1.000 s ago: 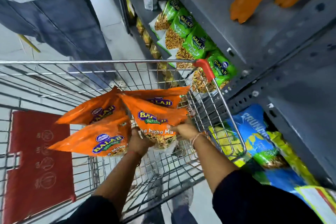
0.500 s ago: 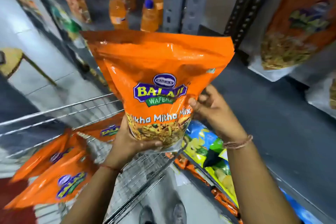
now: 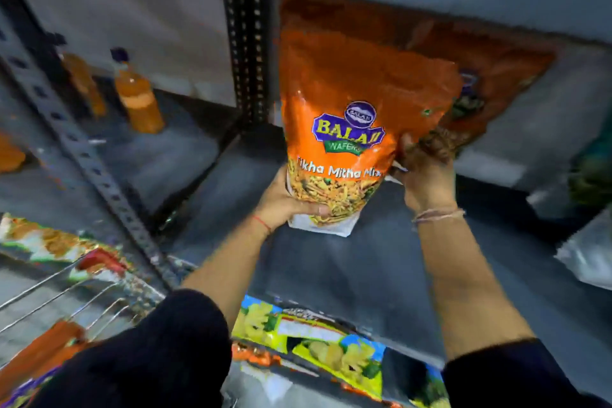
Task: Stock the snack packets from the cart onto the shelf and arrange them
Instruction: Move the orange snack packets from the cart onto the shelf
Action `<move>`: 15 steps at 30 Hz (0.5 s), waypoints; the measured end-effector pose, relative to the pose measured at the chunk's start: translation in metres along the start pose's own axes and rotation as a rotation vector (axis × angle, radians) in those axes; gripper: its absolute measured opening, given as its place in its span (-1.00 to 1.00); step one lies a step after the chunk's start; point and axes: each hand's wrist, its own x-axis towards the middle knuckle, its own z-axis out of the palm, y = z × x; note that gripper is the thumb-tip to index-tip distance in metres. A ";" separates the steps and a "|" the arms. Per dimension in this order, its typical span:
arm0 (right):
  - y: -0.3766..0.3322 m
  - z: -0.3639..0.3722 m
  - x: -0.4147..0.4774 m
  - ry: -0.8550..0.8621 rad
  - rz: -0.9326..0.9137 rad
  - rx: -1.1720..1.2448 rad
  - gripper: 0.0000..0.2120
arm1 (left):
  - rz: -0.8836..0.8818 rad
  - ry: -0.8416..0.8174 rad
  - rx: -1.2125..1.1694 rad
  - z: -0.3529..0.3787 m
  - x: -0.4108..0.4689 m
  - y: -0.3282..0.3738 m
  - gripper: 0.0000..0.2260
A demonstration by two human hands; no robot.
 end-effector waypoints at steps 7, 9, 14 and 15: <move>0.034 -0.030 0.033 -0.115 -0.064 -0.058 -0.64 | -0.062 -0.117 -0.040 0.033 0.068 -0.002 -0.06; 0.059 -0.037 0.021 -0.256 0.005 -0.254 -0.33 | -0.070 -0.148 -0.052 0.035 0.074 -0.008 0.02; 0.102 -0.045 0.017 -0.157 0.030 -0.446 -0.24 | -0.119 -0.129 -0.069 0.030 0.086 -0.020 -0.07; 0.105 -0.043 0.019 -0.146 0.014 -0.478 -0.26 | -0.122 -0.111 -0.075 0.029 0.088 -0.021 -0.09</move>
